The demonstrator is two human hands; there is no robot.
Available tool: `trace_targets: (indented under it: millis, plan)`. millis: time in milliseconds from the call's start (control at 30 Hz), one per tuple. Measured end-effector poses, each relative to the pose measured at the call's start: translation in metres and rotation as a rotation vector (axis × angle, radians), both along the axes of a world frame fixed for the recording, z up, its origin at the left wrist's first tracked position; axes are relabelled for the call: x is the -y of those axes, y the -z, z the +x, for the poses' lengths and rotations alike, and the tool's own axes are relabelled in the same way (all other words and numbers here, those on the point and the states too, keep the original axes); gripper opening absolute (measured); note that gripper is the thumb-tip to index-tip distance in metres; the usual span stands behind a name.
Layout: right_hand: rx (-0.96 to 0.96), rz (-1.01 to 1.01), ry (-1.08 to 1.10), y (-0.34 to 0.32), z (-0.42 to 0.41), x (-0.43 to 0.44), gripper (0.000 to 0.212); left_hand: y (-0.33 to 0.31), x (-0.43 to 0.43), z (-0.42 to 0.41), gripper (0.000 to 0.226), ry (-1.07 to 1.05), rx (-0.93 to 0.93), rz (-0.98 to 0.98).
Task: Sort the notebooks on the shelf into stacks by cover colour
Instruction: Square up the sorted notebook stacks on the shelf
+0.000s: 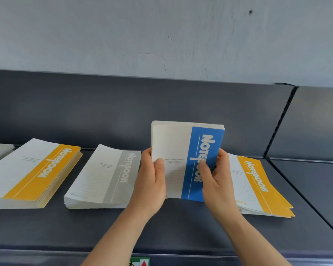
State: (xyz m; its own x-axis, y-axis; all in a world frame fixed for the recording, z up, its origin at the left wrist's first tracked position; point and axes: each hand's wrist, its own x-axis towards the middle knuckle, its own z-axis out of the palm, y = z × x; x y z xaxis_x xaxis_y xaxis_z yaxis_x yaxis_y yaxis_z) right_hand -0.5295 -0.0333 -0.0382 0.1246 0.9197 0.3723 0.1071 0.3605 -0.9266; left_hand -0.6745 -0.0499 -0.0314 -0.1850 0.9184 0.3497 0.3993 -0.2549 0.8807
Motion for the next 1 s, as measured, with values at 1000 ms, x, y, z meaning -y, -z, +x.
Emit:
trace_targets:
  millis: [1000]
  plan:
    - [0.965,-0.386,0.128,0.028,-0.004,-0.009,0.048,0.043,-0.008,0.001,0.023,-0.24,-0.509,-0.314]
